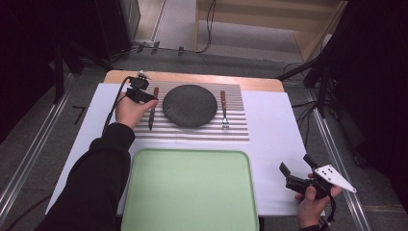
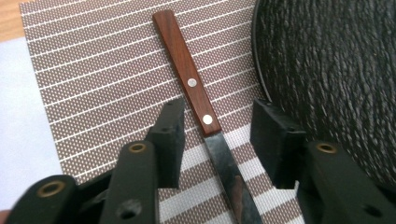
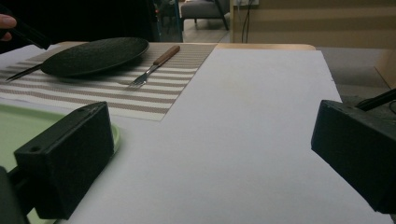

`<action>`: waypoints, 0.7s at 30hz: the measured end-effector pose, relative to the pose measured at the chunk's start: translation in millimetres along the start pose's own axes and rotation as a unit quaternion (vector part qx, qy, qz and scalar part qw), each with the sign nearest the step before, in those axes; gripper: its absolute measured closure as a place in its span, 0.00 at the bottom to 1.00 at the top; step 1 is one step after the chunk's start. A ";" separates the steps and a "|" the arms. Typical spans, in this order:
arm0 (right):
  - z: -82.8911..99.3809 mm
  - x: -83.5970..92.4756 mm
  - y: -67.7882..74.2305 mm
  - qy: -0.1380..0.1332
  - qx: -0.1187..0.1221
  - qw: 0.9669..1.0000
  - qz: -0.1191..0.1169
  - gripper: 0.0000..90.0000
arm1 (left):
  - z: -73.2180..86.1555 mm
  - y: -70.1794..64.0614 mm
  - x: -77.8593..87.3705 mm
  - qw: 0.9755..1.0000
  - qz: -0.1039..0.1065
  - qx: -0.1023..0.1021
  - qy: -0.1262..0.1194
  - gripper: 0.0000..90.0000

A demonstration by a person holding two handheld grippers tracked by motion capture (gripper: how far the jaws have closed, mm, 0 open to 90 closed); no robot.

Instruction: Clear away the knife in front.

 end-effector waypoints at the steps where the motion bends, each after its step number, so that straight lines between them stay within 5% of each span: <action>1: 0.0 0.0 0.0 0.000 0.000 1.000 0.000 0.00 | 0.2 1.0 -1.6 1.000 -0.004 -0.001 0.002 0.63; 21: 1.2 -1.3 0.3 0.005 0.001 1.000 0.003 0.00 | 5.2 4.0 -24.0 1.000 -0.019 0.013 0.014 0.74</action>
Point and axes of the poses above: each handheld gripper's, and its own axes: x roughly backward along the jaws, z roughly out of its underside, y roughly to its left, the point moved 7 cm from there along -x, roughly forward along the jaws, and after that the axes turned 11 degrees about -y, right-handed, at the moved point
